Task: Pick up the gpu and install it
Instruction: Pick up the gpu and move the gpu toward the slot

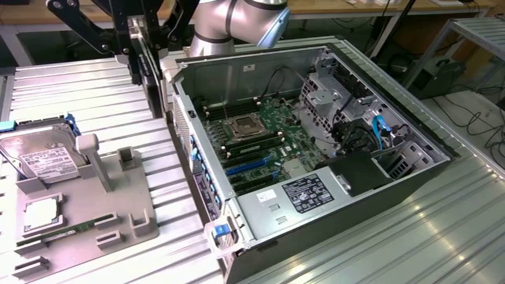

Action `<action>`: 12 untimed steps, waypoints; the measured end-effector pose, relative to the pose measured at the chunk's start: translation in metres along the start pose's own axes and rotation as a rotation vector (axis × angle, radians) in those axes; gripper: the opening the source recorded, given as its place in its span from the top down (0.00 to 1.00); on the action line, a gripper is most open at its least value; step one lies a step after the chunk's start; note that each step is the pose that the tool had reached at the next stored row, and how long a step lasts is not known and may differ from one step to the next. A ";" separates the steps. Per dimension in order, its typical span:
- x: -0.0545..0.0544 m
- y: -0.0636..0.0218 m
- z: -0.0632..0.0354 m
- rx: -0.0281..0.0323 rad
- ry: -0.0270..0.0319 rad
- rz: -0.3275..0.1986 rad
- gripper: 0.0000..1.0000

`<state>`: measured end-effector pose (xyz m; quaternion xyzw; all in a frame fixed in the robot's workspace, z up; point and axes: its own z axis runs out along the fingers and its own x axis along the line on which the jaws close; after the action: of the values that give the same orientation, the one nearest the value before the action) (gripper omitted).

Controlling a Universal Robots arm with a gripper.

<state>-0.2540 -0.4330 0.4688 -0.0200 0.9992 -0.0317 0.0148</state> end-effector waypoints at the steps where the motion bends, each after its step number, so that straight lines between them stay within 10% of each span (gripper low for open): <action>1: -0.001 0.0000 0.0000 0.0001 0.0000 0.000 0.72; 12: -0.015 -0.0006 0.0007 0.0000 0.0000 0.000 0.72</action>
<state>-0.2390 -0.4330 0.4686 -0.0200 0.9992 -0.0317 0.0148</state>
